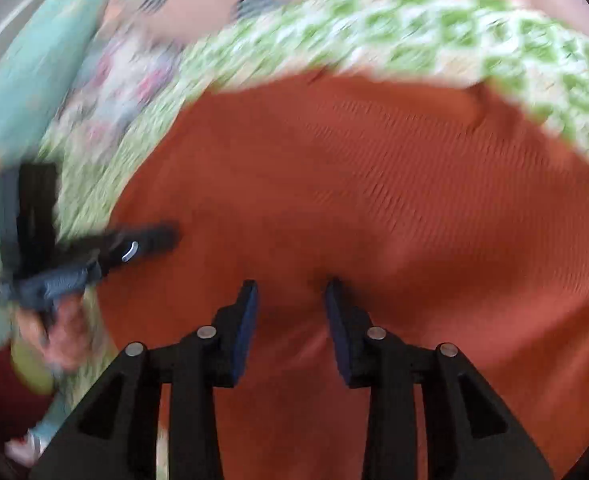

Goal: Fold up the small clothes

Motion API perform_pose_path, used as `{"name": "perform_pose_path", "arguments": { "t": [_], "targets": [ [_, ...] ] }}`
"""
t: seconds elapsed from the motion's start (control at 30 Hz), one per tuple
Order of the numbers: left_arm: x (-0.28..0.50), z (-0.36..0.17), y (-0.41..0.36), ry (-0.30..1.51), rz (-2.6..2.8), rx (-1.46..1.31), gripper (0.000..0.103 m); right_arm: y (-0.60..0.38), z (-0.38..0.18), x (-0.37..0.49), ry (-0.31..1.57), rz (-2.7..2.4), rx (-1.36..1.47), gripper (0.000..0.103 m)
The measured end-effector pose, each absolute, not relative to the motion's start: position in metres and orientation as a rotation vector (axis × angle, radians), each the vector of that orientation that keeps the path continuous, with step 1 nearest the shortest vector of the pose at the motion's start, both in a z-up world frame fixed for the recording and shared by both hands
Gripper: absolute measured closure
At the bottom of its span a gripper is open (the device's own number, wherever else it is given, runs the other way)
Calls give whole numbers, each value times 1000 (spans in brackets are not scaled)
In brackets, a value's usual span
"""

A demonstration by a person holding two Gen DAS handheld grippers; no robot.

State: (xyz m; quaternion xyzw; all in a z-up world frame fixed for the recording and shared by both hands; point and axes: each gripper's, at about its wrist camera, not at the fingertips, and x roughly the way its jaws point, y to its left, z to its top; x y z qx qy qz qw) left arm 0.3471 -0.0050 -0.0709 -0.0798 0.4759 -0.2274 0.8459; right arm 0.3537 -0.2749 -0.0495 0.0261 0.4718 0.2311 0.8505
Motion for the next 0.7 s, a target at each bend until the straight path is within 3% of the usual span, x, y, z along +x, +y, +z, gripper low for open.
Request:
{"name": "perform_pose_path", "arguments": {
  "t": [0.1, 0.13, 0.17, 0.3, 0.43, 0.6, 0.7],
  "targets": [
    [376, -71, 21, 986, -427, -217, 102, -313, -49, 393, 915, 253, 156, 75],
    [387, -69, 33, 964, -382, -214, 102, -326, -50, 398, 900, 208, 208, 87],
    [393, -69, 40, 948, -319, -191, 102, -338, -49, 399, 886, 182, 264, 89],
    [417, -75, 68, 956, -308, -290, 101, -361, -36, 359, 818, 142, 331, 84],
    [396, -63, 67, 930, -257, -260, 102, -379, -39, 290, 835, 231, 344, 64],
    [327, -58, 69, 934, -274, -228, 101, -453, -50, 204, 789, 6, 348, 66],
    [275, -55, 83, 927, -291, -288, 95, -489, -48, 170, 780, -171, 382, 58]
  ]
}}
